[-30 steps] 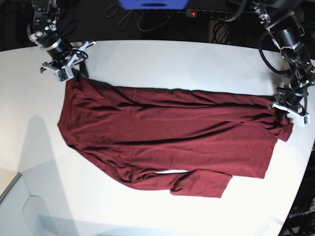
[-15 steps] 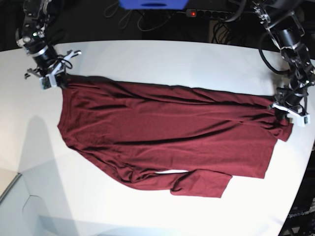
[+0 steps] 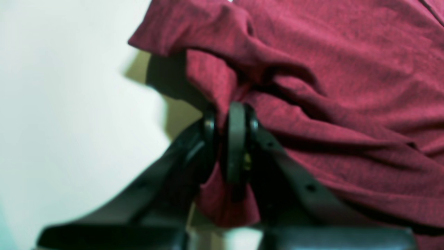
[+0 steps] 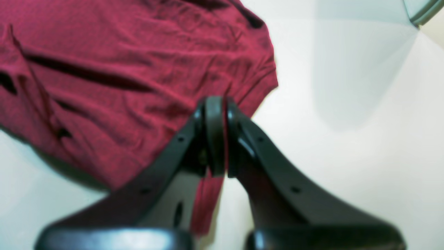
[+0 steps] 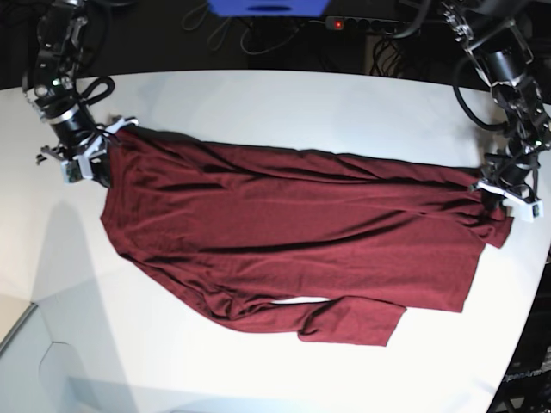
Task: Layout the t-shirt on the table in an organized manner, then fold the t-shirt properly
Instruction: 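Hold the shirt with both grippers and shift the right gripper outward, then release the shirt with the right gripper and reposition it along the edge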
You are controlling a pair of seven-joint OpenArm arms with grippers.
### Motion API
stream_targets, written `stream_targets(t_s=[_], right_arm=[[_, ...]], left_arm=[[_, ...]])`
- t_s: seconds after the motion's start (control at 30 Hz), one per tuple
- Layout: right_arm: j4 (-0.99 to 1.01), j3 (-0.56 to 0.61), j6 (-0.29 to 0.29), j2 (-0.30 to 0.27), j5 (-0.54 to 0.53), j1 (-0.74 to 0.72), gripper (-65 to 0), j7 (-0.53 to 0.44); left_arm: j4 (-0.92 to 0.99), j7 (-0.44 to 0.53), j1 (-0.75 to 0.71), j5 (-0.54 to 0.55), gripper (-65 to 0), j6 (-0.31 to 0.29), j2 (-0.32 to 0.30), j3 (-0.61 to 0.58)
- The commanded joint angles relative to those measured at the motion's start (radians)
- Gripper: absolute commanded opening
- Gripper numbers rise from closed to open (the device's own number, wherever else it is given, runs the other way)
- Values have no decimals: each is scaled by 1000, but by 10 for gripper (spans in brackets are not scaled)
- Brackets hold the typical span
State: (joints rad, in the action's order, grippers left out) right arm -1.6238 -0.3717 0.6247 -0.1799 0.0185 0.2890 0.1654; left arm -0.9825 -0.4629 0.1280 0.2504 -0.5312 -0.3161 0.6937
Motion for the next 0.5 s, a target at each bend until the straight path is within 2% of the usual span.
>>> stream_targets(t_s=[0.0, 0.07, 0.3, 0.4, 0.47], right_arm=[[-23, 10, 16, -11, -18, 23, -631, -27], [-65, 27, 42, -7, -18, 60, -567, -28], [-137, 56, 44, -13, -18, 132, -308, -27], [-125, 55, 44, -13, -18, 134, -265, -30], [-115, 58, 45, -11, -18, 135, -269, -28]], left_arm=[[-20, 25, 19, 11, -648, -2, -22, 2], [-19, 26, 20, 8, -648, -2, -22, 2], [-13, 25, 46, 3, -648, -2, -21, 1], [-13, 25, 46, 3, -648, -2, -19, 1], [-13, 25, 46, 3, -648, -2, -19, 1]])
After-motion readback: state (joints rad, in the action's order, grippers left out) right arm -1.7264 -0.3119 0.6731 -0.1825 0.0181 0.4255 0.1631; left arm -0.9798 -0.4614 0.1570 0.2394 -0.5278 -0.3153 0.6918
